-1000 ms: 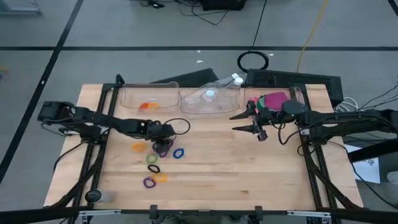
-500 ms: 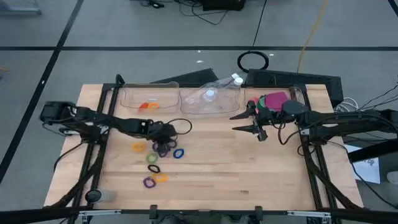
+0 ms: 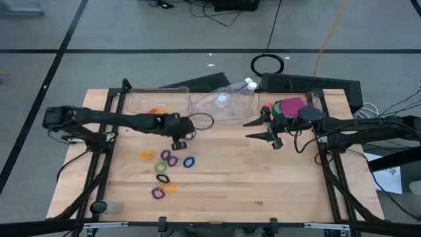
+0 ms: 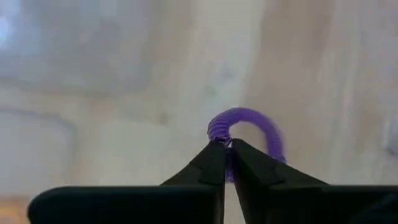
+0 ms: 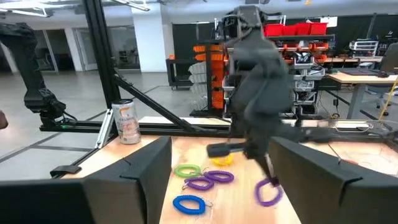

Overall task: Pick & Place Sports Items
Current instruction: Put the top right violet spring keychain into the left transparent bin, then put the blue spring keychain into the left transparent bin

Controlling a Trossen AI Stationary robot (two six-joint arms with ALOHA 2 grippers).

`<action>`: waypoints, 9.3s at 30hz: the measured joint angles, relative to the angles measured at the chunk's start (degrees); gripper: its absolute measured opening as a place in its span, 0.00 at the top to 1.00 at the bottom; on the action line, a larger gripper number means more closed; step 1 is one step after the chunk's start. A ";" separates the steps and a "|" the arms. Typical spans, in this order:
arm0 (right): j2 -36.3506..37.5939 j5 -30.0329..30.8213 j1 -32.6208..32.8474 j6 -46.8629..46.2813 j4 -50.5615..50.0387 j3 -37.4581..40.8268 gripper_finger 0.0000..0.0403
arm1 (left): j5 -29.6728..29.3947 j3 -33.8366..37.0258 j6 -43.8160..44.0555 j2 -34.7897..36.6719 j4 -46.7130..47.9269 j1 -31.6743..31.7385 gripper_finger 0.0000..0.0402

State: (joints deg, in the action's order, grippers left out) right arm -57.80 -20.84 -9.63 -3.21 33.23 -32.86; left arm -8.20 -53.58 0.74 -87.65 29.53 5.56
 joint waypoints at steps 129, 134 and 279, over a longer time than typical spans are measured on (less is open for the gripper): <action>0.01 -0.19 -0.02 -0.63 1.20 0.00 0.51 | 2.68 18.71 12.89 -4.97 -33.80 -15.86 0.80; 0.01 -0.19 -0.02 -0.65 1.20 0.00 0.51 | 2.49 18.73 11.80 -4.97 -33.75 -15.82 0.93; 0.01 -0.17 -0.02 -0.43 0.40 -0.01 0.51 | -6.28 15.56 7.63 11.53 -25.06 30.96 0.47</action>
State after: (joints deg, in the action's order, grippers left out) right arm -57.79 -21.02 -9.65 -3.64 33.64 -32.87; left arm -14.48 -38.02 8.36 -76.12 4.47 36.51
